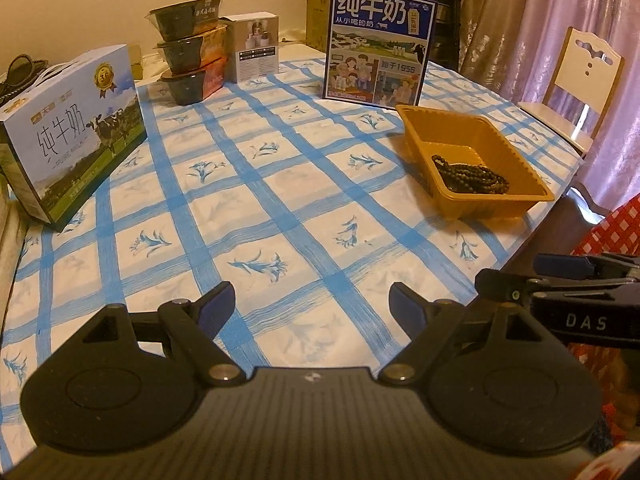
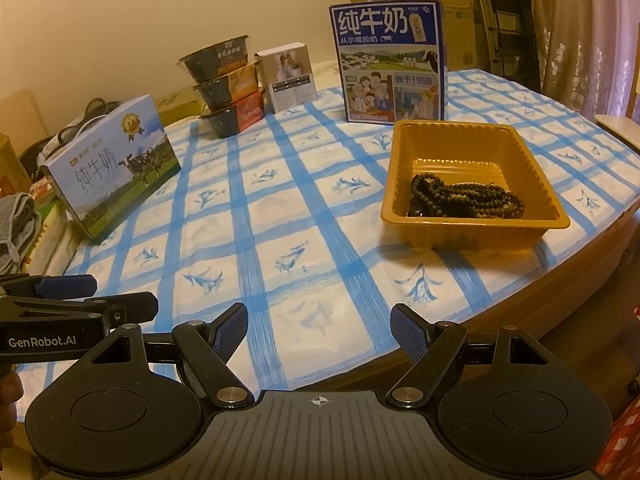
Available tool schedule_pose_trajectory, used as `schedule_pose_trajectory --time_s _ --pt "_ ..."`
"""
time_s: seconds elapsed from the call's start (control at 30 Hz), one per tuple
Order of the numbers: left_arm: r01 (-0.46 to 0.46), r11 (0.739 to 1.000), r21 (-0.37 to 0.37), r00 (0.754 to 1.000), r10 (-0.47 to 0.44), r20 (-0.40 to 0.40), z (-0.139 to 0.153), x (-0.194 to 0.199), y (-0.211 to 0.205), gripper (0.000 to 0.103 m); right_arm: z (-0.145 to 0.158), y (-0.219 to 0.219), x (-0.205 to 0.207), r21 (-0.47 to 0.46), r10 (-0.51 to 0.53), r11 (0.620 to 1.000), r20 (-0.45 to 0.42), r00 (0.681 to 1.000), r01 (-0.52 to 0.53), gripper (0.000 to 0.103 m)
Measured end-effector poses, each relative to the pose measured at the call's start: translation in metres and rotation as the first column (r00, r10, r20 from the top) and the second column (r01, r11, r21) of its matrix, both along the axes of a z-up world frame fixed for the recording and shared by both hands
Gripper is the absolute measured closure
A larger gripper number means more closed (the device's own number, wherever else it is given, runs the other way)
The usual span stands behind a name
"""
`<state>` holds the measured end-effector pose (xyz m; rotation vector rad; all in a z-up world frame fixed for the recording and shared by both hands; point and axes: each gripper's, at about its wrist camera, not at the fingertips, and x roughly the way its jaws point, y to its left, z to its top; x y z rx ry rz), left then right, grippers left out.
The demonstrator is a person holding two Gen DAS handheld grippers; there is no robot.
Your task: Organize jewelry
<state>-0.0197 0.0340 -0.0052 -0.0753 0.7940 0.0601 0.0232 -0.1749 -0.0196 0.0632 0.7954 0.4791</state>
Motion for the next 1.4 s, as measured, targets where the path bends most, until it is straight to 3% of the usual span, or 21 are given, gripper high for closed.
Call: schedule_pose_trajectory --time_s 1.4 --pt "0.007 1.000 0.007 1.000 -0.008 0.010 0.0074 0.0021 -0.0067 0.020 0.0041 -0.0025 0.0006 0.011 -0.007 1.000 0.014 1.000 0.007 0.025"
